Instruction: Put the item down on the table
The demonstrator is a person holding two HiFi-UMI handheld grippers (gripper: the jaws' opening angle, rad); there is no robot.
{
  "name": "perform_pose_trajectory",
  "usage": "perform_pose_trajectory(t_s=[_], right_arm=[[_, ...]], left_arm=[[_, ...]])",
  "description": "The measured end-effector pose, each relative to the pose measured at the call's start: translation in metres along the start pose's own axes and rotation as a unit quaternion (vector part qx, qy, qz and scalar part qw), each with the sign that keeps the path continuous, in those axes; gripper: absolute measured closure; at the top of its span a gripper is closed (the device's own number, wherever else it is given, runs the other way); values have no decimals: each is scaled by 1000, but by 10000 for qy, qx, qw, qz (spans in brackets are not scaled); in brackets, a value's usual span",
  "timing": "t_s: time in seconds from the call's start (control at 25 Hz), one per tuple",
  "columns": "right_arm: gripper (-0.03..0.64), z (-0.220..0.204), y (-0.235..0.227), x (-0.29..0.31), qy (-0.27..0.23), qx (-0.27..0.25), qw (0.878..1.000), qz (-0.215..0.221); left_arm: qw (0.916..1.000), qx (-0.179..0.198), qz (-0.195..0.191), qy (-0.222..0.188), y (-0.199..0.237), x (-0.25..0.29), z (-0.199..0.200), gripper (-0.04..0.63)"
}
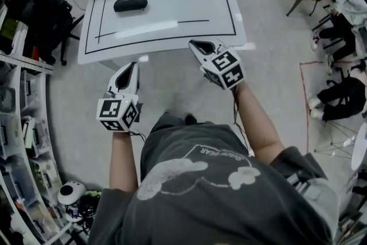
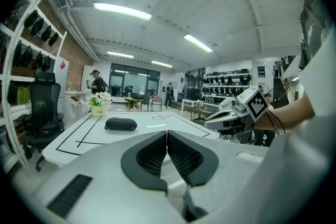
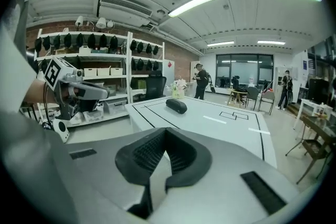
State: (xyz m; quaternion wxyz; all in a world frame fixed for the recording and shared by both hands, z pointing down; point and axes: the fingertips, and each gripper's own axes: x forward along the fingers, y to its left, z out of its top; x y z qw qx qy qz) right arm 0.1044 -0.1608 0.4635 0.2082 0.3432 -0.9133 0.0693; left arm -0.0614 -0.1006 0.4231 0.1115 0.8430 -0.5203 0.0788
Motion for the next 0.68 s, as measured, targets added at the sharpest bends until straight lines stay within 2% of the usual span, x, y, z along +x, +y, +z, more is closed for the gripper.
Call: perform_pose_trajectory(t_s=[0.4,0.68], right_arm=[[618,-15,40,-6,188,193,9996,111],[618,-21,99,-17,323,242,9992,58]], left_arm=[[9998,-179,22,55,0,-44,-21,592],[9994,-303,41,140,12,-104,-43,592]])
